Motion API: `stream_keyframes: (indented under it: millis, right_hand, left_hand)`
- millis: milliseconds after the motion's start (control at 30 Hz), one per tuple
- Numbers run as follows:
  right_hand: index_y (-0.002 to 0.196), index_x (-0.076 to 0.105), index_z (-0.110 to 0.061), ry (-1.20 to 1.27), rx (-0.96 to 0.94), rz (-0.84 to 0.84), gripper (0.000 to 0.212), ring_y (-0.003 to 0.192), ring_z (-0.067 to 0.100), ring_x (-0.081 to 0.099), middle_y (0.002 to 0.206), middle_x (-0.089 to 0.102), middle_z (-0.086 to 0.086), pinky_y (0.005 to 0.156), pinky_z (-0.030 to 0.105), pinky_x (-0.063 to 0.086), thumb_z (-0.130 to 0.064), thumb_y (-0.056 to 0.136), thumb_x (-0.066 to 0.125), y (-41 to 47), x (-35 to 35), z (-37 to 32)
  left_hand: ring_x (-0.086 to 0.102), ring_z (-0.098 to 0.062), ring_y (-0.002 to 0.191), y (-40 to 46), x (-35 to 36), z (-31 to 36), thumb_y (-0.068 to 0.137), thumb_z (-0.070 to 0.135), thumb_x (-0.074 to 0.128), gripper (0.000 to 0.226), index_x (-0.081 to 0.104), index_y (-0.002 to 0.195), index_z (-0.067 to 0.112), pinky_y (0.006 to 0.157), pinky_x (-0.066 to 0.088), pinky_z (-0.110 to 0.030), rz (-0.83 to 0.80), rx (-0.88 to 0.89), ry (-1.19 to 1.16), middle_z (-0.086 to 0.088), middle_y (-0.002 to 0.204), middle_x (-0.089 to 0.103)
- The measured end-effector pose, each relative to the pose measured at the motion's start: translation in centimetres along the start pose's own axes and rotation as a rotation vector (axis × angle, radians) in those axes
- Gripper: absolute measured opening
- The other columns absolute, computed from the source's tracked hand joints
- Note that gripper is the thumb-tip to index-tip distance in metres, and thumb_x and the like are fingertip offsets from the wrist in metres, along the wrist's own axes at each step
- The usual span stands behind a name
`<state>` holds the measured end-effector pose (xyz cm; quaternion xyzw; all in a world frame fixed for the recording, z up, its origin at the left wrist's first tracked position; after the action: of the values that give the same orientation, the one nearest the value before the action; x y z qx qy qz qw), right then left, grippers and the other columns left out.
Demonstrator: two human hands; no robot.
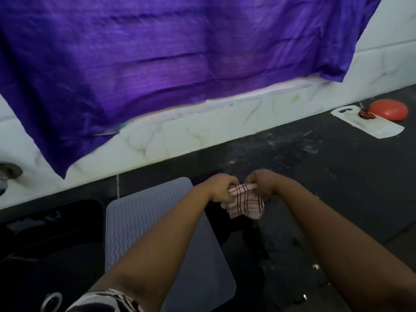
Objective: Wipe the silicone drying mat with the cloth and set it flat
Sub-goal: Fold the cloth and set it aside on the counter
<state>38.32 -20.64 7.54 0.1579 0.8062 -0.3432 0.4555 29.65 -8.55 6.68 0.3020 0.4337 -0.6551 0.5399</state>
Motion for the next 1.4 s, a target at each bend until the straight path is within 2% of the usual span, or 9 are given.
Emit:
stream_keyframes:
  millis: [167,300,367,500,700,833,1000,1133,1400]
  right_hand:
    - [0.117,0.066,-0.011,0.259,-0.054,0.402,0.030,0.103,0.020,0.062,0.113,0.067,0.011,0.092,0.027,0.046,-0.017,0.087,0.065,2.3,-0.9,2.7]
    - [0.135,0.045,0.000,-0.100,-0.223,0.123,0.043,0.137,0.014,0.039,0.149,0.037,0.015,0.111,0.023,0.031,0.000,0.093,0.042,2.1,6.5,4.2]
    - [0.147,0.031,-0.015,-0.096,-0.233,0.141,0.061,0.149,0.020,0.007,0.159,0.020,0.006,0.121,0.037,0.008,0.000,0.088,0.039,1.8,9.0,6.1]
    - [0.150,0.018,-0.017,-0.092,-0.242,0.335,0.057,0.149,0.018,-0.002,0.160,0.013,0.003,0.120,0.038,0.001,-0.030,0.096,0.033,3.0,7.9,6.6]
    - [0.146,-0.021,-0.017,-0.215,-0.044,-0.023,0.071,0.142,0.015,-0.028,0.156,-0.029,0.001,0.116,0.052,-0.012,-0.050,0.096,0.017,4.8,10.0,6.0]
    - [0.150,-0.008,-0.021,-0.175,0.008,0.050,0.073,0.147,0.026,-0.016,0.159,-0.017,0.010,0.115,0.056,-0.008,-0.042,0.095,0.035,4.2,7.9,3.6]
    - [0.120,0.051,-0.017,0.002,-0.269,0.497,0.042,0.113,0.026,0.043,0.122,0.048,0.010,0.096,0.038,0.040,-0.023,0.078,0.055,-1.0,9.9,-5.1]
    - [0.107,0.052,-0.012,-0.033,-0.426,0.295,0.031,0.105,0.026,0.047,0.111,0.050,0.009,0.086,0.037,0.043,-0.028,0.081,0.056,-3.9,15.6,-11.6]
    - [0.139,0.027,-0.019,-0.389,-0.316,-0.263,0.103,0.128,0.028,0.032,0.135,0.029,0.006,0.105,0.040,0.037,-0.056,0.058,0.079,-9.5,22.1,-17.0]
  left_hand:
    - [0.051,-0.022,0.095,2.7,1.0,-0.6,0.090,0.022,0.054,0.035,0.059,0.125,0.026,0.078,0.045,-0.035,0.485,-0.001,0.189,-0.004,0.106,0.050]
    - [0.021,-0.031,0.143,3.0,8.9,-1.7,0.094,0.029,0.046,0.055,0.035,0.147,0.022,0.119,0.009,-0.051,0.144,-0.032,0.256,-0.011,0.156,0.023]
    - [-0.003,-0.027,0.149,2.6,11.7,-2.3,0.092,0.039,0.044,0.071,0.013,0.154,0.023,0.118,-0.006,-0.055,0.073,-0.049,0.173,-0.005,0.163,-0.004]
    - [-0.017,-0.016,0.148,2.6,11.9,-2.6,0.095,0.049,0.036,0.076,0.001,0.155,0.017,0.118,-0.012,-0.049,0.224,-0.100,0.096,0.000,0.162,-0.011]
    - [-0.016,-0.017,0.148,3.5,11.4,-2.8,0.097,0.055,0.026,0.077,-0.005,0.154,0.014,0.115,-0.016,-0.044,0.134,-0.209,0.208,-0.004,0.162,-0.014]
    - [-0.010,-0.024,0.149,0.5,10.9,-3.4,0.095,0.057,0.036,0.079,0.000,0.155,0.020,0.118,-0.009,-0.046,0.264,-0.281,0.099,-0.005,0.162,-0.012]
    - [0.034,-0.027,0.131,-7.4,10.7,-4.4,0.089,0.038,0.056,0.064,0.032,0.143,0.012,0.105,0.036,-0.036,0.407,-0.282,-0.034,-0.010,0.144,0.030]
    - [0.046,-0.029,0.114,-15.9,11.9,-5.7,0.084,0.033,0.061,0.051,0.047,0.125,0.007,0.091,0.040,-0.035,0.370,-0.332,-0.013,-0.013,0.127,0.043]
    - [0.029,-0.024,0.127,-30.3,15.0,-7.5,0.061,0.069,0.073,0.098,0.034,0.135,0.018,0.106,0.038,-0.037,0.153,-0.428,0.055,-0.006,0.139,0.024]
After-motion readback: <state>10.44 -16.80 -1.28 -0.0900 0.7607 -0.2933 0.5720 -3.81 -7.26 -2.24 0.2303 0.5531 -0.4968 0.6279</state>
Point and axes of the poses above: each hand's wrist, its own y-axis towards the middle knuckle, its own x-axis out of the palm, z = x × y, the point moved 4 cm from there along y, towards the middle knuckle
